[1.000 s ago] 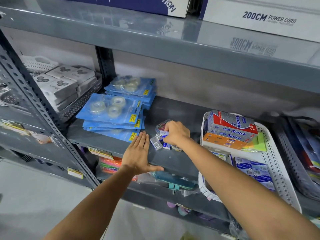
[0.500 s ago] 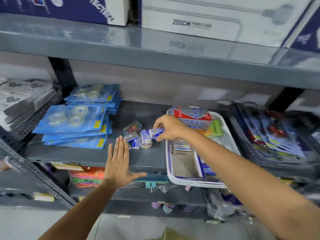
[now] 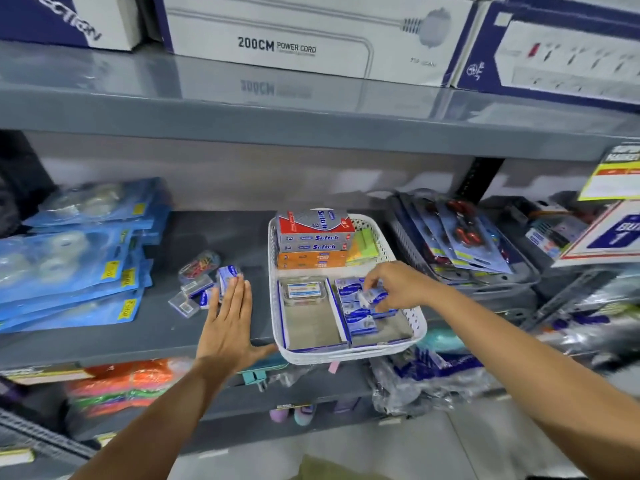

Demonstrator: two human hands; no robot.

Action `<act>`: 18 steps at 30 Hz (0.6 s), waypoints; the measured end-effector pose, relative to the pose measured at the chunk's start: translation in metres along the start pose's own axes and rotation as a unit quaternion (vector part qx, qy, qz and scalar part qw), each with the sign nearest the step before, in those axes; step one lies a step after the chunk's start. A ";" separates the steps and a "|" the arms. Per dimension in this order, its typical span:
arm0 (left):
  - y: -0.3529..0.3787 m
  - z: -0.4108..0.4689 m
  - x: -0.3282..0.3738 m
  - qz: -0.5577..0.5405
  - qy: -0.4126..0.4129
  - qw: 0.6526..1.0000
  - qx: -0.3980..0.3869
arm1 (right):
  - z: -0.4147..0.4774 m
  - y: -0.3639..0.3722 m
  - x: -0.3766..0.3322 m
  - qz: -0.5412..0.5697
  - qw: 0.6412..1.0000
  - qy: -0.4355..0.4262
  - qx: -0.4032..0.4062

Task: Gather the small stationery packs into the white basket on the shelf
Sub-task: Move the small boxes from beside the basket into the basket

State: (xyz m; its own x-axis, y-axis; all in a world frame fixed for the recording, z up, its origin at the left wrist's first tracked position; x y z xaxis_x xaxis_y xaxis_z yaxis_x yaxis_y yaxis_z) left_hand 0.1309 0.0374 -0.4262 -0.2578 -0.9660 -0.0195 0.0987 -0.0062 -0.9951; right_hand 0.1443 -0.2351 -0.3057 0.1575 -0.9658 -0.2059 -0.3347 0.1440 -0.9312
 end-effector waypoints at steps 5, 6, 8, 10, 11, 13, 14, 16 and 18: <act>0.000 0.001 -0.001 0.006 -0.003 1.000 0.011 | -0.016 0.025 0.017 -0.080 0.996 0.004 -0.041; 0.000 0.001 -0.001 0.008 -0.004 1.000 0.011 | -0.018 0.028 0.018 -0.099 0.994 0.004 -0.040; -0.001 0.002 0.000 0.012 -0.006 1.000 0.011 | -0.018 0.033 0.018 -0.130 0.991 0.001 -0.039; -0.001 0.002 0.000 0.013 -0.007 1.000 0.012 | -0.017 0.038 0.017 -0.158 0.987 0.000 -0.039; -0.001 0.002 0.000 0.013 -0.008 1.000 0.013 | -0.017 0.040 0.017 -0.177 0.983 0.001 -0.038; -0.001 0.002 0.000 0.014 -0.010 1.000 0.015 | -0.017 0.043 0.018 -0.228 0.973 0.003 -0.032; -0.001 0.002 0.000 0.014 -0.009 1.000 0.016 | -0.018 0.043 0.018 -0.249 0.968 0.006 -0.028; -0.001 0.002 -0.001 0.015 -0.009 1.000 0.018 | -0.019 0.043 0.018 -0.276 0.961 0.009 -0.014; 0.001 0.002 -0.001 0.015 -0.010 1.000 0.017 | -0.018 0.042 0.017 -0.307 0.952 -0.001 0.010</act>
State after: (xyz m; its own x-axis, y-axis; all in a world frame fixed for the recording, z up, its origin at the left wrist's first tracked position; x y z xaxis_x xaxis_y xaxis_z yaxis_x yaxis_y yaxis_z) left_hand 0.1330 0.0382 -0.4266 -0.2344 -0.9710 -0.0466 0.1391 0.0139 -0.9902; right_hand 0.1163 -0.2491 -0.3434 0.3199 -0.8685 0.3786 -0.1620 -0.4439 -0.8813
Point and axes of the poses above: each hand's wrist, its own z-axis towards the middle knuckle, its own y-axis out of the palm, x = y × z, the point moved 8 cm from there along z, towards the middle knuckle, and after that the axes turned 1 degree about x, right-handed, at the moved point
